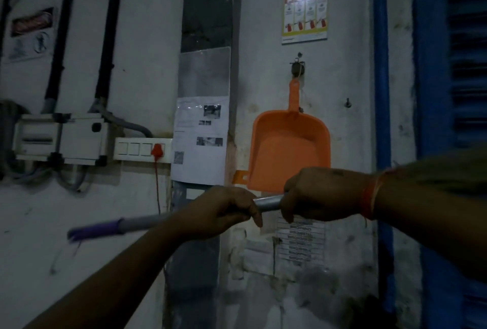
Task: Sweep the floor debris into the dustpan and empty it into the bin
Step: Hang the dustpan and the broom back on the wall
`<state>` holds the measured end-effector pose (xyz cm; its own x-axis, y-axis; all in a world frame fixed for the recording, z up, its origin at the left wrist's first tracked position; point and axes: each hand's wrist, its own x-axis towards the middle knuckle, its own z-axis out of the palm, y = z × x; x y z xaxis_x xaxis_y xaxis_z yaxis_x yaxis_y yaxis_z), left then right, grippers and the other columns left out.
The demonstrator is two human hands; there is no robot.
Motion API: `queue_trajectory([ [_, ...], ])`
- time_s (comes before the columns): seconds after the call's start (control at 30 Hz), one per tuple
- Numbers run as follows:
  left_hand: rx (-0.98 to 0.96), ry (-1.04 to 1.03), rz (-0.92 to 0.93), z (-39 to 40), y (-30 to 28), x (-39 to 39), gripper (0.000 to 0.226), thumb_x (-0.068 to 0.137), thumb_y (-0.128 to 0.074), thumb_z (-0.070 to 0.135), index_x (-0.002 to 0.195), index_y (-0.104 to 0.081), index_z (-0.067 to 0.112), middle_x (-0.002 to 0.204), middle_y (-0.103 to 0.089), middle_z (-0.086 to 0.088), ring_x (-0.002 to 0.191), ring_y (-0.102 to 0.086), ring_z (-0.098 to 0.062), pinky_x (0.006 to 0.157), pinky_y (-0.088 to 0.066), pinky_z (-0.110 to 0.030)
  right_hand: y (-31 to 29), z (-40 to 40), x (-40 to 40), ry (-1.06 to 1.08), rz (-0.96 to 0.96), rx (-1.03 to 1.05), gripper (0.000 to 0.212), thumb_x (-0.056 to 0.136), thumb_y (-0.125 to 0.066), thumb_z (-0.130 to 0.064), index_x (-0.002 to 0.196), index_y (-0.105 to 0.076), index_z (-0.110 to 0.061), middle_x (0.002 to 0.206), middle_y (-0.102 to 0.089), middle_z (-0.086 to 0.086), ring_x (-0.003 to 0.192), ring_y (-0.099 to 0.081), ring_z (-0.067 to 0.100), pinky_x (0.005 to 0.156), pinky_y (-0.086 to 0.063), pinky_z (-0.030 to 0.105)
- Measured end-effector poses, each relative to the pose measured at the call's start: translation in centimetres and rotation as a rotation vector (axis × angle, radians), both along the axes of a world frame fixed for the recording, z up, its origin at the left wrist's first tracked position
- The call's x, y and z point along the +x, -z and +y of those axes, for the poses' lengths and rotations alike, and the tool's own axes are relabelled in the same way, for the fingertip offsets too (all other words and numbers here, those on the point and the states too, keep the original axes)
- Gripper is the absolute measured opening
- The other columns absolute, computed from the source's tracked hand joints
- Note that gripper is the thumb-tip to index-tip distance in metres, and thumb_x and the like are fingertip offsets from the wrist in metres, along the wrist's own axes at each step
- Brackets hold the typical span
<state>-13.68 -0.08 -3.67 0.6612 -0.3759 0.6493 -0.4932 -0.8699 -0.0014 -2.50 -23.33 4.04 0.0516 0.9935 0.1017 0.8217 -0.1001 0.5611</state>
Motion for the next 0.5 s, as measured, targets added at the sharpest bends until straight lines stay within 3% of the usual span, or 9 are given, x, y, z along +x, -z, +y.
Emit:
queue_trajectory([
  [0.03, 0.006, -0.045, -0.054, 0.2, 0.0, -0.5, 0.024, 0.098, -0.059, 0.016, 0.108, -0.072, 0.033, 0.127, -0.066, 0.007, 0.115, -0.062, -0.007, 0.094, -0.054, -0.037, 0.6, 0.0, 0.0, -0.066, 0.001, 0.031, 0.021, 0.093, -0.055, -0.022, 0.108, -0.068, -0.029, 0.101, -0.065, -0.006, 0.087, -0.060, 0.009, 0.068, -0.031, 0.005],
  [0.1, -0.075, -0.112, -0.257, 0.0, 0.9, -1.2, 0.021, 0.097, -0.060, 0.021, 0.107, -0.073, 0.033, 0.138, -0.060, 0.010, 0.125, -0.056, -0.005, 0.101, -0.051, -0.032, 2.0, -0.1, 0.3, -0.106, 0.102, 0.135, 0.020, 0.092, -0.056, -0.022, 0.104, -0.068, -0.033, 0.098, -0.068, -0.009, 0.085, -0.061, 0.005, 0.070, -0.036, 0.004],
  [0.23, -0.497, -0.057, -0.592, -1.7, 4.4, -1.5, 0.017, 0.089, -0.063, 0.024, 0.101, -0.074, 0.026, 0.118, -0.064, 0.008, 0.113, -0.063, -0.015, 0.091, -0.054, -0.031, 4.6, 0.2, 1.2, -0.152, 0.283, 0.383, 0.016, 0.089, -0.058, -0.025, 0.096, -0.068, -0.036, 0.089, -0.069, -0.016, 0.078, -0.063, 0.001, 0.073, -0.051, 0.022],
  [0.3, -0.717, 0.007, -0.561, -2.6, 5.7, -0.9, 0.017, 0.089, -0.065, 0.027, 0.103, -0.074, 0.029, 0.110, -0.068, 0.002, 0.103, -0.066, -0.024, 0.084, -0.057, -0.043, 5.5, 0.3, 1.4, -0.183, 0.331, 0.479, 0.016, 0.089, -0.056, -0.027, 0.094, -0.068, -0.037, 0.085, -0.069, -0.016, 0.075, -0.064, 0.002, 0.068, -0.053, 0.027],
  [0.37, -0.968, 0.113, -0.471, -3.3, 6.1, -0.3, 0.021, 0.088, -0.068, 0.031, 0.107, -0.076, 0.027, 0.109, -0.070, -0.006, 0.102, -0.067, -0.029, 0.088, -0.057, -0.056, 6.2, 0.3, 1.3, -0.193, 0.390, 0.586, 0.016, 0.087, -0.059, -0.026, 0.092, -0.068, -0.038, 0.081, -0.070, -0.015, 0.070, -0.065, 0.003, 0.064, -0.054, 0.029],
  [0.43, -1.147, 0.183, -0.412, -3.8, 5.7, -0.1, 0.027, 0.085, -0.072, 0.034, 0.111, -0.076, 0.027, 0.111, -0.070, -0.013, 0.106, -0.067, -0.033, 0.094, -0.056, -0.058, 7.1, 0.2, 1.1, -0.199, 0.465, 0.680, 0.022, 0.085, -0.065, -0.016, 0.088, -0.069, -0.038, 0.079, -0.070, -0.015, 0.067, -0.066, 0.005, 0.061, -0.055, 0.030],
  [0.5, -1.219, 0.240, -0.363, -4.2, 5.1, 0.0, 0.035, 0.082, -0.074, 0.038, 0.116, -0.075, 0.027, 0.114, -0.070, -0.012, 0.107, -0.067, -0.031, 0.096, -0.057, -0.050, 8.0, -0.1, 0.5, -0.209, 0.544, 0.748, 0.029, 0.083, -0.067, -0.007, 0.086, -0.070, -0.036, 0.081, -0.070, -0.016, 0.068, -0.067, 0.006, 0.061, -0.056, 0.031],
])
